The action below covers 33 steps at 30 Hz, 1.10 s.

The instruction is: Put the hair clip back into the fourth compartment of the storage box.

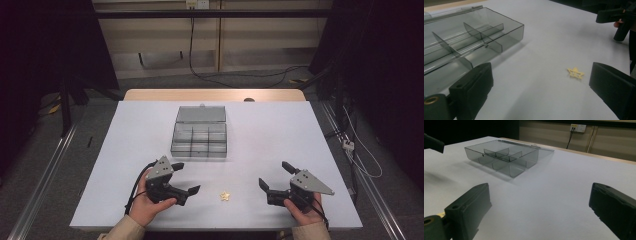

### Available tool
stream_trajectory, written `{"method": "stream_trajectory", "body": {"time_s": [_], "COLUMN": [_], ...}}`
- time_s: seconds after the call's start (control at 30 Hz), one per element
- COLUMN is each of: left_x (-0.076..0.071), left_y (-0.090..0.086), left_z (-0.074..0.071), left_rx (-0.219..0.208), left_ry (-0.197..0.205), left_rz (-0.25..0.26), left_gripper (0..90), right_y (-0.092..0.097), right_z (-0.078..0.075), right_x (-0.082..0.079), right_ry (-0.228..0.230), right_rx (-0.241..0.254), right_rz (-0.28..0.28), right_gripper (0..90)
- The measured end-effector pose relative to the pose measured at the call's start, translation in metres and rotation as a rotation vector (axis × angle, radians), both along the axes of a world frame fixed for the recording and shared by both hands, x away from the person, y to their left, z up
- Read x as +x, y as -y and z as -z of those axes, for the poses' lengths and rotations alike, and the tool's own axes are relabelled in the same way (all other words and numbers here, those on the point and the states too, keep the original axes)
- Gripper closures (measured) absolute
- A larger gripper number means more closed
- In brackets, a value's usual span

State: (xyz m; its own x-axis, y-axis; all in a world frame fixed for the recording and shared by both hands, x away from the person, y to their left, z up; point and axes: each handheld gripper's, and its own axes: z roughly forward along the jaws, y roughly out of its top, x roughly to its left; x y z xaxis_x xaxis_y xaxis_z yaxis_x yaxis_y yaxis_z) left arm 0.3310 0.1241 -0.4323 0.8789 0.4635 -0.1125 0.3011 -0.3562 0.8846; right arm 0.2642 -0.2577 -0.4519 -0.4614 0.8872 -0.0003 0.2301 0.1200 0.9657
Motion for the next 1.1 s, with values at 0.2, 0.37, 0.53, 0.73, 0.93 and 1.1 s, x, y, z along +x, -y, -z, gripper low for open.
{"method": "stream_trajectory", "body": {"time_s": [0.2,0.37,0.53,0.73,0.93,1.1], "left_x": [-0.001,-0.001,-0.001,-0.001,-0.002,-0.004], "left_y": [0.013,0.024,0.033,0.041,0.050,0.060], "left_z": [0.001,0.003,0.006,0.009,0.011,0.014], "left_rx": [0.012,0.027,0.046,0.074,0.113,0.147], "left_ry": [-0.018,-0.031,-0.052,-0.083,-0.115,-0.126], "left_rz": [0.034,0.056,0.072,0.103,0.147,0.187], "left_gripper": [5.2,5.9,7.2,14.7,22.7,30.7], "right_y": [0.000,0.000,0.000,-0.001,-0.001,-0.001], "right_z": [0.000,0.000,0.000,-0.001,-0.001,-0.001], "right_x": [0.000,0.000,0.000,0.000,0.000,0.000], "right_ry": [0.001,0.000,-0.001,0.001,0.001,0.000], "right_rx": [-0.001,-0.001,-0.001,-0.003,-0.005,-0.006], "right_rz": [0.001,0.000,-0.001,-0.001,-0.003,-0.002], "right_gripper": [3.1,3.1,3.2,3.2,3.2,3.2]}}
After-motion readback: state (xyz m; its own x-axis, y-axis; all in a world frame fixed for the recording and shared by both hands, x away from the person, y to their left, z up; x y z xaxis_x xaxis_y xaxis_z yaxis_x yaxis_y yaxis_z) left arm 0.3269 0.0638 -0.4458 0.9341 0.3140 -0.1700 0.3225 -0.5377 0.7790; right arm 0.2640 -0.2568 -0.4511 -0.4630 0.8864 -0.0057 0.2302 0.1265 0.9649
